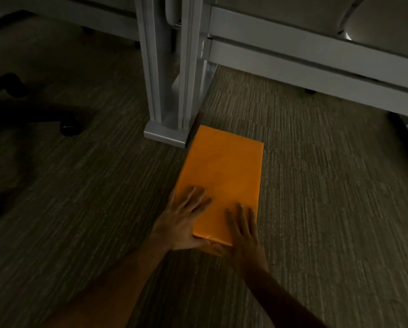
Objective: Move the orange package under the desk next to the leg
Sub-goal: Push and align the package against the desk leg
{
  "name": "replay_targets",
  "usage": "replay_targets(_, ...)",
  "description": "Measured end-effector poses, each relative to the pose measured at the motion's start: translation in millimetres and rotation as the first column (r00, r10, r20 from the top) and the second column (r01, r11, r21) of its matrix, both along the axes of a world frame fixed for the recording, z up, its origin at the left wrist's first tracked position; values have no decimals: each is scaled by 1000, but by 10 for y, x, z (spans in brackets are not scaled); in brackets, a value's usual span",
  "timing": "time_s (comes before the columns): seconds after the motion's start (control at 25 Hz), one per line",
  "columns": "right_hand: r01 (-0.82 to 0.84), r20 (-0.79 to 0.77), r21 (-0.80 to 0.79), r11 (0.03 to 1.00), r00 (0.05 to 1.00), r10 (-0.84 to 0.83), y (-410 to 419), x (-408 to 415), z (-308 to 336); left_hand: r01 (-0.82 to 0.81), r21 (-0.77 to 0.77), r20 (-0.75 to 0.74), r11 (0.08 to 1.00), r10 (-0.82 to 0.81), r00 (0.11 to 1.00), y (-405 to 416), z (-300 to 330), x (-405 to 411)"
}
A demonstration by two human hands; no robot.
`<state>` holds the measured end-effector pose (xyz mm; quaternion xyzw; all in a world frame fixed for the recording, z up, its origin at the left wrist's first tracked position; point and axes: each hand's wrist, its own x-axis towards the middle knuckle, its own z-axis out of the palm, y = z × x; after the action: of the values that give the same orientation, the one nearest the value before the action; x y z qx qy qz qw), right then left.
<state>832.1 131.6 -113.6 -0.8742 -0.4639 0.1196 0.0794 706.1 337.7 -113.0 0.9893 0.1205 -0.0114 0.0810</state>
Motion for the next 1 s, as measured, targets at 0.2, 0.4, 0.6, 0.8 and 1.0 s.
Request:
replay_targets(0.2, 26, 52, 50, 998, 998, -29, 293, 379, -44, -4, 39, 56, 999, 1, 998, 287, -72, 420)
replay_targets(0.4, 43, 90, 72, 996, 995, -49, 547, 761, -135, -10, 60, 38, 998, 8, 999, 569, -129, 823)
replay_targets(0.6, 70, 52, 117, 991, 996, -77, 589, 825, -137, -167, -64, 87, 984, 172, 981, 635, -117, 913)
replay_targets(0.8, 268, -138, 214, 940, 960, -242, 631, 799, -74, -541, -414, 12, 732, 599, 801, 590, -85, 991)
replay_targets(1.0, 544, -418, 196, 816, 799, -432, 654, 760, 27, -529, -620, -65, 579, 634, 771, 693, -80, 946)
